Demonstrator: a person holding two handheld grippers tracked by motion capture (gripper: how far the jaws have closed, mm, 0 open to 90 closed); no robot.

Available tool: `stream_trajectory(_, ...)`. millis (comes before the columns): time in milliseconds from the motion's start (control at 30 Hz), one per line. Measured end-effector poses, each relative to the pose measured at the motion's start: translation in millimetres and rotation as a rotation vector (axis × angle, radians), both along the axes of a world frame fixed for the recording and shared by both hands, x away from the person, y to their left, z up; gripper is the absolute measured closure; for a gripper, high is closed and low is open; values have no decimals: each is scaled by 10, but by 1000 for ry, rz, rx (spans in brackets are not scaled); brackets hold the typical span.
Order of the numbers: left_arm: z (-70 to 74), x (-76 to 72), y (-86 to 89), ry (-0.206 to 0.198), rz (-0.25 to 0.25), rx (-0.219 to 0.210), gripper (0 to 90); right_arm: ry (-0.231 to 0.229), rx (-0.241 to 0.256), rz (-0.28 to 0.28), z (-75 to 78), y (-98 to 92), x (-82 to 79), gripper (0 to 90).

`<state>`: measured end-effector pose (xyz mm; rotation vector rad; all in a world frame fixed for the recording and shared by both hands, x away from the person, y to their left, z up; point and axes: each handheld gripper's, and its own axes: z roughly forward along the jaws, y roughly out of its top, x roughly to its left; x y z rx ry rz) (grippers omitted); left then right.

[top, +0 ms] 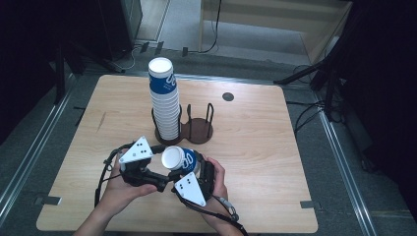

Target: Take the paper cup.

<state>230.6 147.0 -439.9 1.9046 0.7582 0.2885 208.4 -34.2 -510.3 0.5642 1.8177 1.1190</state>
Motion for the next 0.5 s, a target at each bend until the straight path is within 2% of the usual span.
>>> stream_trajectory(300, -21, -14, -47, 7, -8, 36, 170, -28, -49, 47, -25, 37, -42, 184)
stream_trajectory(400, -28, -13, -43, 6, 1, 34, 245, -41, -67, 62, -33, 50, -53, 182)
stream_trajectory(500, -39, 1, -33, 15, -2, 35, 255, -27, -71, 60, -37, 55, -51, 168)
